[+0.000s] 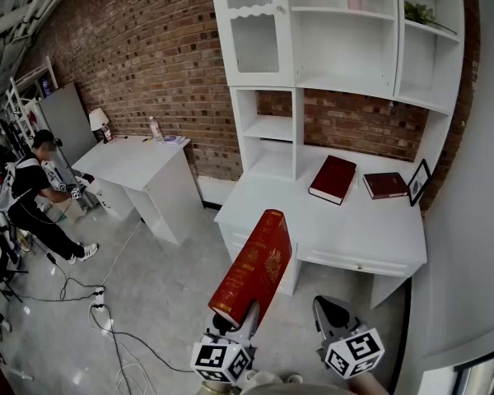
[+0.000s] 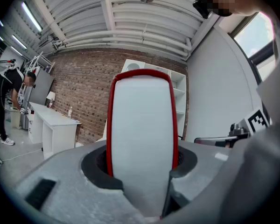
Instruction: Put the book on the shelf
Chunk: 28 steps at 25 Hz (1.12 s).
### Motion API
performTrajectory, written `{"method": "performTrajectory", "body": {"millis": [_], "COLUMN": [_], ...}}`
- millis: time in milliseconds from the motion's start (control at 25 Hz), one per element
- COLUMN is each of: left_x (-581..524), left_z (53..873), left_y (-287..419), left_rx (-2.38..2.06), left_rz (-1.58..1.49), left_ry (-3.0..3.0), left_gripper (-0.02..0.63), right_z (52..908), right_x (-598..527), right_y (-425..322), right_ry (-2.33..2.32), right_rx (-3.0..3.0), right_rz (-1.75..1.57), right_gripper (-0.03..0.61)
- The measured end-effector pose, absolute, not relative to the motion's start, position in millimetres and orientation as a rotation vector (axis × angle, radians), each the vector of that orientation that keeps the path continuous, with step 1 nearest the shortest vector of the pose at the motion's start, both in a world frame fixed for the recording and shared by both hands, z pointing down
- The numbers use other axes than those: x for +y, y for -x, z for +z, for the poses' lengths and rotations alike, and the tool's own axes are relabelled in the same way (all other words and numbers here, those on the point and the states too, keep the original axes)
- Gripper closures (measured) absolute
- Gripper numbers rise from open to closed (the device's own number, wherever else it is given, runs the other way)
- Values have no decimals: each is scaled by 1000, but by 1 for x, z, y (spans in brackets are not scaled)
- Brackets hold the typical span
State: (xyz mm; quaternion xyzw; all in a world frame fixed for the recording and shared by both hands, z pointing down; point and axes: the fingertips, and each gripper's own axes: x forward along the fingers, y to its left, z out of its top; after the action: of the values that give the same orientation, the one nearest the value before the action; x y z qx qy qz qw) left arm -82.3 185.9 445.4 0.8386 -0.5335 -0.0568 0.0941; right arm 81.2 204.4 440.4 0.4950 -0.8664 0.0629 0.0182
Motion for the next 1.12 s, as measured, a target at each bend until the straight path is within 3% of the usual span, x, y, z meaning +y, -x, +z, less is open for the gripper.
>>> {"method": "performTrajectory", "body": {"millis": [1120], "left_x": [228], "left_z": [431], "left_y": [54], "left_rx": [-1580], "left_rz": [-172], "left_ry": [-2495], "left_gripper": [380], "right_z": [437], "right_x": [252], "right_y": [-100], "right_ry": [-1508], "right_rx": [-2750], "right_rz": [199], "right_gripper": [572]}}
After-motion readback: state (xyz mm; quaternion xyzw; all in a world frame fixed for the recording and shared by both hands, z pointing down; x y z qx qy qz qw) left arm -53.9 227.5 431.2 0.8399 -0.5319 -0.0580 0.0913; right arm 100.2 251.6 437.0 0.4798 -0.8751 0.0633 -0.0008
